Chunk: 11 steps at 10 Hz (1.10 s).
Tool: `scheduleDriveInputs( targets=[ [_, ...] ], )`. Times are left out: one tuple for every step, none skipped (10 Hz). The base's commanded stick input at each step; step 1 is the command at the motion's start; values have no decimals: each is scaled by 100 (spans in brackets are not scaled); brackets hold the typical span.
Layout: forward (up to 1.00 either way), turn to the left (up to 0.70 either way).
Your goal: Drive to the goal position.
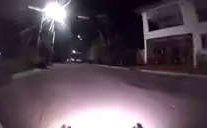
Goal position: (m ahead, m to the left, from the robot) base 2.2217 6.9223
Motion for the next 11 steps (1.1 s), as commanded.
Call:
scheduleDriveInputs(
  targets=[
    [60,0],
    [60,0],
    [60,0],
    [60,0],
    [60,0],
    [60,0],
    [60,0],
    [60,0],
    [60,0],
    [60,0],
    [60,0]
  ],
)
